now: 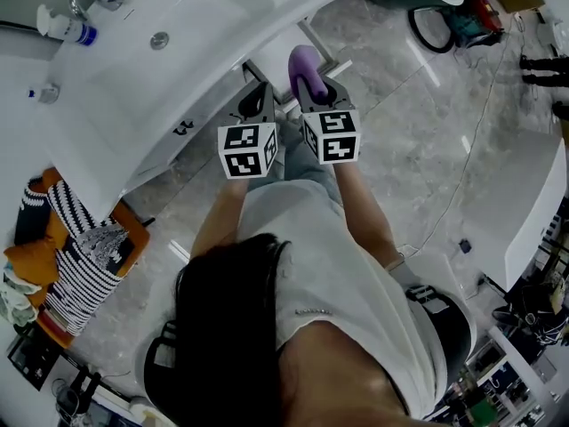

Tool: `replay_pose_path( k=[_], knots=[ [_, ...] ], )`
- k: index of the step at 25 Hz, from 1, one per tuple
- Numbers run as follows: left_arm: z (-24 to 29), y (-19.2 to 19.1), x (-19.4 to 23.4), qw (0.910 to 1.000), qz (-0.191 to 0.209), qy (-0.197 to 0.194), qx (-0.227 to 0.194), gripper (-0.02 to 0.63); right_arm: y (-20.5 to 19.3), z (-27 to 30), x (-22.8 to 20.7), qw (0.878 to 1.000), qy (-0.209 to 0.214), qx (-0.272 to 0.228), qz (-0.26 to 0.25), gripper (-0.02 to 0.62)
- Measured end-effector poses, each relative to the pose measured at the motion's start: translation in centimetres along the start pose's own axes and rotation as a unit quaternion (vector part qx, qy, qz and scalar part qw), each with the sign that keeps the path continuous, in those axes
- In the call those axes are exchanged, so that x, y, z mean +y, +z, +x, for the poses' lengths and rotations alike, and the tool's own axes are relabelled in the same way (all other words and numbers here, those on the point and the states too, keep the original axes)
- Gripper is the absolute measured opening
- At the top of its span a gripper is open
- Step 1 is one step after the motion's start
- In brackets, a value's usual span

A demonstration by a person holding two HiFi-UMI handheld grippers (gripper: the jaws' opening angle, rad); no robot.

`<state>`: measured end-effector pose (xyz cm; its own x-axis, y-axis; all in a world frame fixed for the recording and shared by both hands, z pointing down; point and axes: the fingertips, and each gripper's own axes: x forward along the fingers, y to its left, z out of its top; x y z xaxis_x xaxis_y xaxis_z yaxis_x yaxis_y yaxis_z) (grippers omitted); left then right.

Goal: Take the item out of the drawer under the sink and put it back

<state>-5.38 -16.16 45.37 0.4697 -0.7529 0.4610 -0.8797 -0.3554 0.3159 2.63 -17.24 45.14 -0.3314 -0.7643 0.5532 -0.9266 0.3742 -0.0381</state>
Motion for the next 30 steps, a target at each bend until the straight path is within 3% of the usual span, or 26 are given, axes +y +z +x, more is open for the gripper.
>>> replay_pose_path(
  k=[19,30],
  knots=[
    [9.0,-3.8,1.9,0.9959,-0.046,0.041,0.066,0.002,-4.4,10.4,-5.2,0.994,0.051,0.096,0.009,0.054],
    [14.8,-9.0,4.3,0.9903,-0.078,0.068,0.093,0.002,-10.6,18.8,-7.0,0.986,0.085,0.143,0.003,0.054]
  ],
)
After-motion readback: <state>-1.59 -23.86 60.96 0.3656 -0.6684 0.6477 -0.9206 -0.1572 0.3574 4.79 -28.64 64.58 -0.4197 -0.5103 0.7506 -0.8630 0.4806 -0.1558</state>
